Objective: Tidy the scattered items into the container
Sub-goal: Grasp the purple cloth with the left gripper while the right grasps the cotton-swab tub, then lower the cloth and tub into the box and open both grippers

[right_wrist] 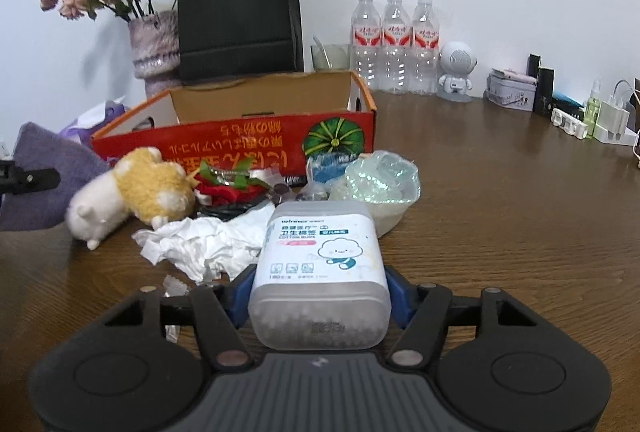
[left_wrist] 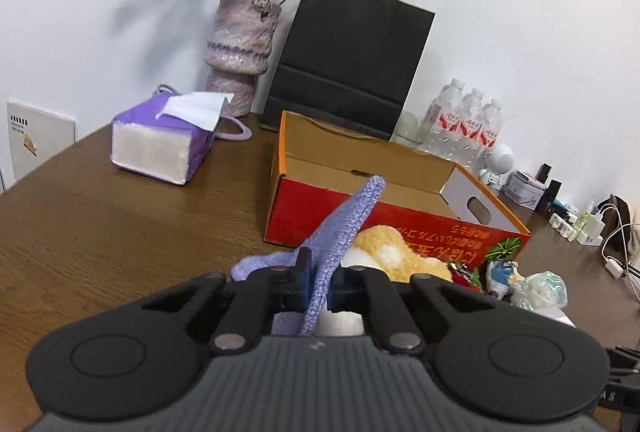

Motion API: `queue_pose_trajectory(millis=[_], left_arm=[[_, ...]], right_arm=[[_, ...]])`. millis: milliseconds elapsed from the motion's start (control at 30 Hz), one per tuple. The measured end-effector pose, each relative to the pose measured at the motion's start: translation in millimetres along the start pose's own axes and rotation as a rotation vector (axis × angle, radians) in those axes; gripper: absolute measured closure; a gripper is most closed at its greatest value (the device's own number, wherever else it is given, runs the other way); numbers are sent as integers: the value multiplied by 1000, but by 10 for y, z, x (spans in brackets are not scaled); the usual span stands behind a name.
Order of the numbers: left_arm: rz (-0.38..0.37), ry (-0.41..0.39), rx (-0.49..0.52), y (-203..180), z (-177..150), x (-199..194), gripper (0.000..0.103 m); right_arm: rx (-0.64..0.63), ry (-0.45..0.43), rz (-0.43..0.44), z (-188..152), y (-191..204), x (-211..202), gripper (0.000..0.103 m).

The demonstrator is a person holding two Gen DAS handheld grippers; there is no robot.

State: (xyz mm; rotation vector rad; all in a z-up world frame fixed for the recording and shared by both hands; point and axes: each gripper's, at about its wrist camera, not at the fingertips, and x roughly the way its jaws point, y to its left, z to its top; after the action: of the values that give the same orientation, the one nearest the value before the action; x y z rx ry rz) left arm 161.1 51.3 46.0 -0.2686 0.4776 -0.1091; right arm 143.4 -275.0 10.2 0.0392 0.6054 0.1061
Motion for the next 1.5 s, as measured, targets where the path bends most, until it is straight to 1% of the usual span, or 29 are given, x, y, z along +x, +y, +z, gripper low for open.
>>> queue_pose_trajectory(millis=[200, 233, 433, 633, 767, 867, 933, 1000, 1067, 1233, 1367, 1500], left_arm=[[-12, -55, 32, -85, 80, -228, 96], [-16, -68, 43, -114, 103, -259, 98], [-41, -140, 113, -301, 284, -327, 99], [-71, -181, 134, -448, 539, -250, 99], [-90, -232, 155, -579, 801, -177, 99], [-96, -268, 185, -713, 1001, -71, 99], [-103, -277, 193, -789, 1106, 64, 99], [-107, -268, 190, -844, 1169, 247, 99], [-111, -241, 166, -855, 1174, 455, 99], [-106, -165, 113, -814, 1119, 1019, 99], [-89, -99, 66, -744, 1071, 1415, 99], [-48, -42, 59, -690, 987, 1687, 99]], right_arm=[[-4, -56, 26, 91, -21, -138, 40], [-8, -70, 28, 127, -13, -157, 40], [-9, -141, 48, 411, 24, -171, 40], [-31, -200, 85, 711, 132, -107, 40], [-32, -231, 110, 951, 181, -11, 40], [-25, -257, 121, 1153, 206, 95, 40], [-20, -271, 126, 1281, 230, 191, 40], [-14, -272, 132, 1406, 260, 327, 40], [-11, -264, 136, 1497, 290, 488, 40], [-28, -208, 140, 1642, 356, 933, 40], [-60, -159, 119, 1651, 380, 1243, 40], [-77, -86, 105, 1584, 370, 1492, 40]])
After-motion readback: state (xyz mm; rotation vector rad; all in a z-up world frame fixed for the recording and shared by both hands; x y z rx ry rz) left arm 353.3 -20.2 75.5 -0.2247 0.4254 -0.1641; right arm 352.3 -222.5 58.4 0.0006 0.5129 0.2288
